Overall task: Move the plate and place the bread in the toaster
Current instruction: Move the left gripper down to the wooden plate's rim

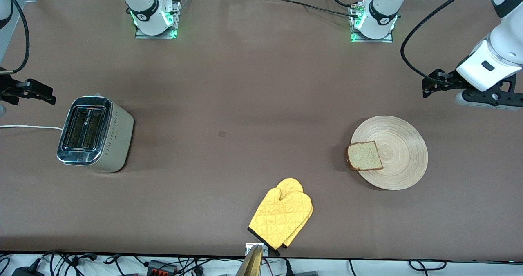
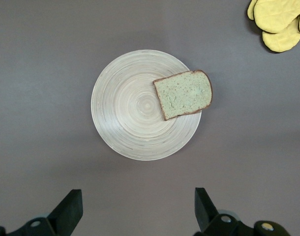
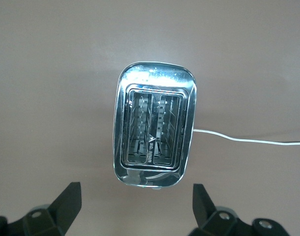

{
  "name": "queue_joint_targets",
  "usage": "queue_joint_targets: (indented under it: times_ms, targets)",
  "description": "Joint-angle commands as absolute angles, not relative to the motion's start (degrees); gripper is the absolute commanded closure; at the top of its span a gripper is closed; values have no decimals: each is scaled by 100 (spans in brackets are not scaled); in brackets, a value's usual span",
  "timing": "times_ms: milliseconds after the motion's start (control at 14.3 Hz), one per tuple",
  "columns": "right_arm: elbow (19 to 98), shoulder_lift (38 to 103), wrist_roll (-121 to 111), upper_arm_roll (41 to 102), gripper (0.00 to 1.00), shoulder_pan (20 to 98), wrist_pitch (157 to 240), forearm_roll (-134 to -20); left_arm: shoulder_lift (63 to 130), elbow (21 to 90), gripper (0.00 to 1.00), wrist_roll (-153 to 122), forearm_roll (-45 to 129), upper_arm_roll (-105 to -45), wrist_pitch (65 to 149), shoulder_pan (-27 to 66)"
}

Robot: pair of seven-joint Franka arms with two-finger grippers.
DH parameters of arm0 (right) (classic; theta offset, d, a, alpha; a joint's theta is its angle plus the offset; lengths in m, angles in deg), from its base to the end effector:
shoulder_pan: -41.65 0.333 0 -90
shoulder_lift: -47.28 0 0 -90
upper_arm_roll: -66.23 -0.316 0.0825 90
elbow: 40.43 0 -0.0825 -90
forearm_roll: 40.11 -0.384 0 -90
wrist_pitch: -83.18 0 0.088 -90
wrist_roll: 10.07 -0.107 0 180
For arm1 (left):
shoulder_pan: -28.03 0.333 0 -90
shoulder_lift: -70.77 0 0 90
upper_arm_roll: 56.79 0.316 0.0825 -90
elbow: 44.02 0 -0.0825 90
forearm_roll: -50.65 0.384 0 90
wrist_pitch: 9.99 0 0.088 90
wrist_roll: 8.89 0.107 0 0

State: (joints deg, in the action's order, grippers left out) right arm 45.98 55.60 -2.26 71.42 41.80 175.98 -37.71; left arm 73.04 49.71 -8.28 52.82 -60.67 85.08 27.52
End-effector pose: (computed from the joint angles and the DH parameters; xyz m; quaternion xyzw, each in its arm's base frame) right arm 0.5987 -0.0534 0.5749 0.9992 0.0259 -0.0195 0.0254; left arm 0.5704 -0.0393 0.5791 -0.9988 0.0454 0.0075 0.0178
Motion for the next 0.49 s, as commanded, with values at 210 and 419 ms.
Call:
queue_joint_targets:
  times_ms: [210,419]
  targets:
    - [4527,5555,-110,7203,0,4261,17573,-3835,8174,4529,0,-766,5223,-6083,7887,3205]
    - [4527,5555,-110,7185,0,4270,17573,-3835,8832,4159,0,-592,5109,-6075,7878,3583]
